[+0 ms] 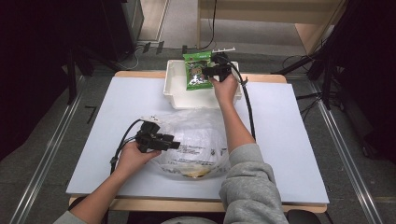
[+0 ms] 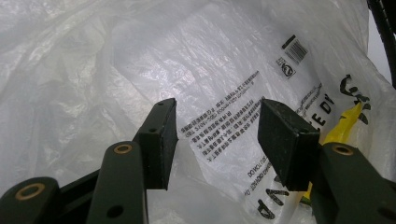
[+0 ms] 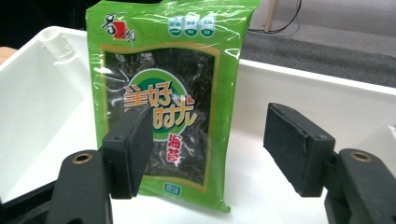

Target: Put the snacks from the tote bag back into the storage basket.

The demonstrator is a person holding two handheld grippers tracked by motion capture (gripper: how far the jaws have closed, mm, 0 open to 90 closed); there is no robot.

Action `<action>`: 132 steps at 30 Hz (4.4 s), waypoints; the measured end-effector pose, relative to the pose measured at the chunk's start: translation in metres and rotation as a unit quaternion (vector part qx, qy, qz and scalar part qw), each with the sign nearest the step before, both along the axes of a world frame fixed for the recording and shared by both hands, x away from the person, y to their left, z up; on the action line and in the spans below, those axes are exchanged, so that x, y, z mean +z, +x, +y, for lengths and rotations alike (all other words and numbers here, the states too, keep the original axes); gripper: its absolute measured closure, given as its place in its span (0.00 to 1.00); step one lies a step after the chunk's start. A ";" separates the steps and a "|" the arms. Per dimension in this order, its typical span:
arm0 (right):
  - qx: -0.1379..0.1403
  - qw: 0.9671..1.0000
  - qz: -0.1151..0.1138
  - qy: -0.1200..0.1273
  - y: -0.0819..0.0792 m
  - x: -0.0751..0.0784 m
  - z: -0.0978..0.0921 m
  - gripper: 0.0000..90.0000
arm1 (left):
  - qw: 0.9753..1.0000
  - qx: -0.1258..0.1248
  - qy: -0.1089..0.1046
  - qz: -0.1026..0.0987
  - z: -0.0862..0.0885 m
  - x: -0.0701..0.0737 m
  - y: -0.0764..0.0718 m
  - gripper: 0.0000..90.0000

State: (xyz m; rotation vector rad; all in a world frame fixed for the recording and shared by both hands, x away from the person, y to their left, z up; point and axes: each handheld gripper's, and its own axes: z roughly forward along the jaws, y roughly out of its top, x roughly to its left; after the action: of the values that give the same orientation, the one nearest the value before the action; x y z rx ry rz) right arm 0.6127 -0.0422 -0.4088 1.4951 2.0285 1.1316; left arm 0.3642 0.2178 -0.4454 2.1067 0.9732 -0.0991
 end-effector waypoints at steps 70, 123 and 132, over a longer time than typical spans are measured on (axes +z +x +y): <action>0.143 0.989 -0.006 0.023 -0.137 0.032 -0.039 0.44 | 1.000 0.004 0.004 -0.006 -0.003 0.003 0.001 0.52; 0.193 0.981 -0.021 0.007 -0.253 0.003 -0.064 0.42 | 1.000 0.007 -0.001 -0.018 0.005 0.012 -0.002 0.49; 0.190 0.982 -0.015 0.012 -0.267 -0.005 -0.072 0.41 | 1.000 0.005 -0.001 -0.021 0.005 0.015 -0.004 0.49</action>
State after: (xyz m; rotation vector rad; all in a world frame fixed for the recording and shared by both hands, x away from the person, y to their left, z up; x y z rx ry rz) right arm 0.3458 -0.1137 -0.4138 1.1172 2.3519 1.3126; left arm 0.3602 0.2230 -0.4308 2.0939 0.9574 -0.0504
